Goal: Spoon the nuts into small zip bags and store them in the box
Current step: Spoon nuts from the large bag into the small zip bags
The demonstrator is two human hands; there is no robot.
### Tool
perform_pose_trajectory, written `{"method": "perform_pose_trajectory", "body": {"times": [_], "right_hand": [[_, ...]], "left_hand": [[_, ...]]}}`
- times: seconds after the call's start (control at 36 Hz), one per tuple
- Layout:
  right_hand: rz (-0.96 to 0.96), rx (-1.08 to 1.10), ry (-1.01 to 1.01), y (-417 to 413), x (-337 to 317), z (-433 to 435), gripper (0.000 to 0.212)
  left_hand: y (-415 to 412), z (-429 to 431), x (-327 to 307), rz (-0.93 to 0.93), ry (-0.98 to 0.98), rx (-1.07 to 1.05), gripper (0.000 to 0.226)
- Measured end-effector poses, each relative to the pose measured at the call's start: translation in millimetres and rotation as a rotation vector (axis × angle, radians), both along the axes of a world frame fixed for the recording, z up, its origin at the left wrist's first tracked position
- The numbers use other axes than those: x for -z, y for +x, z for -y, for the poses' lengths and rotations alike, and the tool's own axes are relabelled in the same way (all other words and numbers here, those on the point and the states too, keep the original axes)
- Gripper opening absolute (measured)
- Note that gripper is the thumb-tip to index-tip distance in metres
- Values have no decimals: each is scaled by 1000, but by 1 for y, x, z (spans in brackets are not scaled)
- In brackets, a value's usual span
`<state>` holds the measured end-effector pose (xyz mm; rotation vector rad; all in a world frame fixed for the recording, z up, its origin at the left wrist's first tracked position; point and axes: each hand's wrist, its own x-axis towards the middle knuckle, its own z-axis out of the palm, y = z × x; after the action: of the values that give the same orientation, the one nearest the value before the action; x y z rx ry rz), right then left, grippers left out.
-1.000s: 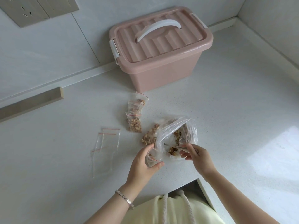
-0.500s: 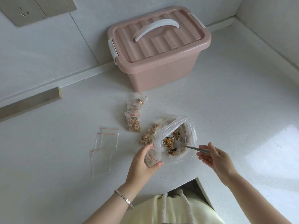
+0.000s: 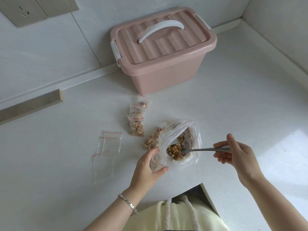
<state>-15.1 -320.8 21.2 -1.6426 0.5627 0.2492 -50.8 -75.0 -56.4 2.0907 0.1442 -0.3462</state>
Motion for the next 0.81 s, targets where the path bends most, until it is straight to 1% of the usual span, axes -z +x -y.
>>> {"method": "perform_pose_trajectory", "body": {"times": [0.19, 0.39, 0.47, 0.53, 0.61, 0.64, 0.69, 0.75, 0.81], "right_hand": [[53, -133, -75, 12, -13, -30, 46], [114, -303, -265, 13, -14, -55, 44], [191, -419, -374, 8, -14, -63, 42], [263, -505, -434, 4, -17, -67, 48], [415, -604, -548, -2, -18, -65, 70], [469, -608, -587, -3, -18, -62, 75], [549, -575, -625, -6, -18, -54, 76], [569, -517, -610, -7, -21, -44, 74], [564, -423, -562, -7, -24, -30, 67]], "left_hand": [[1, 0, 0, -3, 11, 15, 65], [1, 0, 3, -28, -8, 4, 68], [1, 1, 4, -21, -10, -6, 65], [1, 2, 3, -12, -12, -6, 62], [1, 2, 3, -1, -13, -12, 61], [1, 2, 3, 2, -12, -15, 61], [1, 1, 3, -2, -15, -21, 62], [0, 1, 3, 3, -20, -21, 61], [0, 0, 3, 8, -23, -23, 60]]}}
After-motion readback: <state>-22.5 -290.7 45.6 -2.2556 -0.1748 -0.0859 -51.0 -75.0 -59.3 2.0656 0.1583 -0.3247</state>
